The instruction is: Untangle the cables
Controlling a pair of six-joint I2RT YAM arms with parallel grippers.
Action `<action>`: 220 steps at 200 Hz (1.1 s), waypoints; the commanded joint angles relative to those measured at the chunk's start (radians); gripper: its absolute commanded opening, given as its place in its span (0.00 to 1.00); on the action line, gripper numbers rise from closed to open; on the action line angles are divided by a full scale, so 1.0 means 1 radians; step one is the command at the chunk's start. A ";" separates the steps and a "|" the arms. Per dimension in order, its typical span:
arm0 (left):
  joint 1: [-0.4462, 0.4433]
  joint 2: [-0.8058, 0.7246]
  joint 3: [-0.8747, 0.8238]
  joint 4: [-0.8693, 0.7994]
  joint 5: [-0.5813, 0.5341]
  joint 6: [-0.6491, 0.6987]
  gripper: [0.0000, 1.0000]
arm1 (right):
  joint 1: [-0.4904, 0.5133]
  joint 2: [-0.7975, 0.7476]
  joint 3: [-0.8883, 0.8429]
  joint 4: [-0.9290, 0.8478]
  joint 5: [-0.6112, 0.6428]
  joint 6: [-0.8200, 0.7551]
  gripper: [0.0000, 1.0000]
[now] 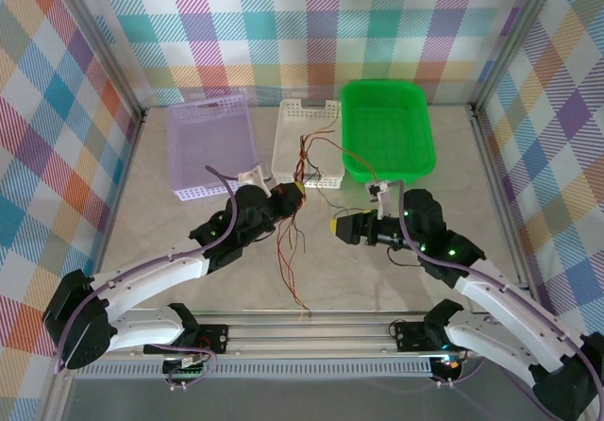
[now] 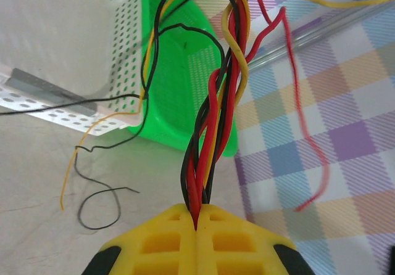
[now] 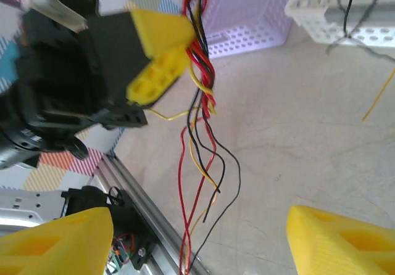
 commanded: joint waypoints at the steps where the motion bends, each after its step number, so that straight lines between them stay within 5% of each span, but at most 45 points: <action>1: -0.002 -0.010 -0.023 0.131 0.011 -0.084 0.00 | 0.002 0.044 -0.021 0.206 -0.058 -0.007 0.67; 35: -0.025 -0.002 -0.028 0.175 -0.009 -0.136 0.00 | 0.017 0.133 -0.077 0.398 -0.088 -0.002 0.67; 74: -0.056 0.011 -0.011 0.202 -0.022 -0.151 0.00 | 0.079 0.215 -0.087 0.463 0.022 -0.080 0.67; 148: -0.076 0.025 -0.012 0.241 -0.032 -0.172 0.00 | 0.120 0.326 -0.137 0.625 0.180 -0.138 0.50; 220: -0.088 0.033 -0.022 0.289 -0.038 -0.194 0.00 | 0.141 0.354 -0.184 0.773 0.229 -0.130 0.43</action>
